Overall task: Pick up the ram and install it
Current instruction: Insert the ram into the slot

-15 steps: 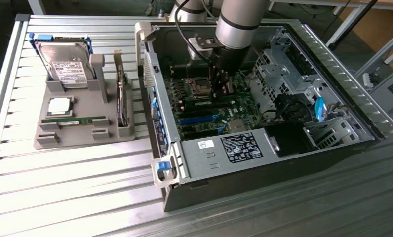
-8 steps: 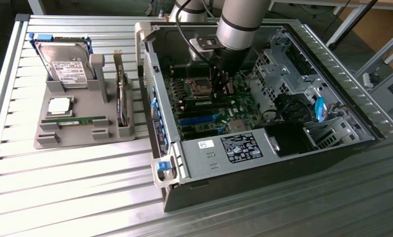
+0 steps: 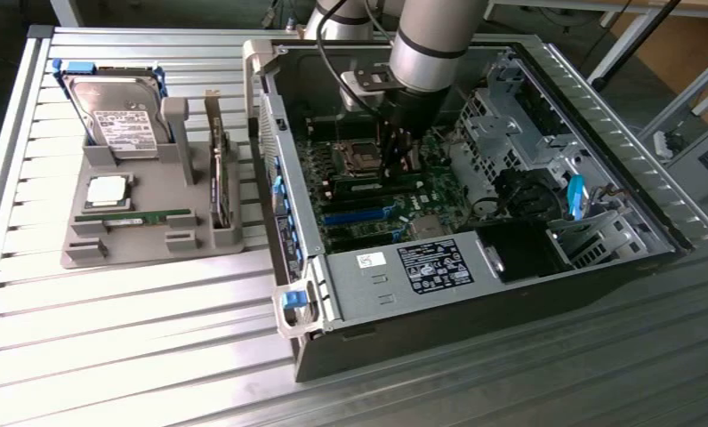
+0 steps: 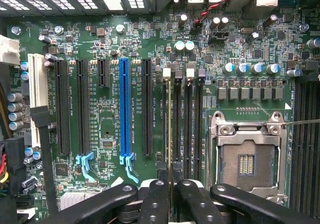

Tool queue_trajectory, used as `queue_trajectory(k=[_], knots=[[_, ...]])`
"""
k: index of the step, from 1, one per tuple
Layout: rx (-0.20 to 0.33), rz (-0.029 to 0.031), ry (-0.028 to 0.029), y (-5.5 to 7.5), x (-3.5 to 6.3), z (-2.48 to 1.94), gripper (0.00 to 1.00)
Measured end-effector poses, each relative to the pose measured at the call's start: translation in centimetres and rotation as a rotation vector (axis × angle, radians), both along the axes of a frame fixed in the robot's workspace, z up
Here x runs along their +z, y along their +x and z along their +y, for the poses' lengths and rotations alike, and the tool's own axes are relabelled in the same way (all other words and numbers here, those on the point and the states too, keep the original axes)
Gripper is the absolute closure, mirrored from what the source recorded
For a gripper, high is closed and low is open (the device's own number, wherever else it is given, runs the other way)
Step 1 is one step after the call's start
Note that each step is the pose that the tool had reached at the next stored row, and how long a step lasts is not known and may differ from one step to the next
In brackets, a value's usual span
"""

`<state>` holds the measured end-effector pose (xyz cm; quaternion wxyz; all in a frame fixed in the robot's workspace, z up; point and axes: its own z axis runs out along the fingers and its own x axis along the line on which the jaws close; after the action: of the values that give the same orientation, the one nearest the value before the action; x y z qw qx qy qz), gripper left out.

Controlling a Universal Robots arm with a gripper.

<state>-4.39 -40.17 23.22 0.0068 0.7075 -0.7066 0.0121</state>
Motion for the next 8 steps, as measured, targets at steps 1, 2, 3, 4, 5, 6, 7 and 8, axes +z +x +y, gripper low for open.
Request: queue_trajectory(k=[1, 2, 3, 4, 5, 6, 7, 8], knots=[[0.0, -0.0002, 0.0002, 0.0, -0.01, 0.0, 0.87], [0.0, -0.0001, 0.0002, 0.0, -0.01, 0.0, 0.81], [0.0, -0.0001, 0.0001, 0.0, 0.0, 0.0, 0.81], [0.0, -0.0001, 0.0001, 0.0, 0.0, 0.0, 0.81], [0.0, 0.0, 0.0, 0.0, 0.03, -0.01, 0.81], [0.0, 0.0, 0.0, 0.0, 0.09, -0.01, 0.81], [0.0, 0.0, 0.0, 0.0, 0.27, 0.0, 0.81], [0.0, 0.0, 0.0, 0.0, 0.58, 0.0, 0.81]])
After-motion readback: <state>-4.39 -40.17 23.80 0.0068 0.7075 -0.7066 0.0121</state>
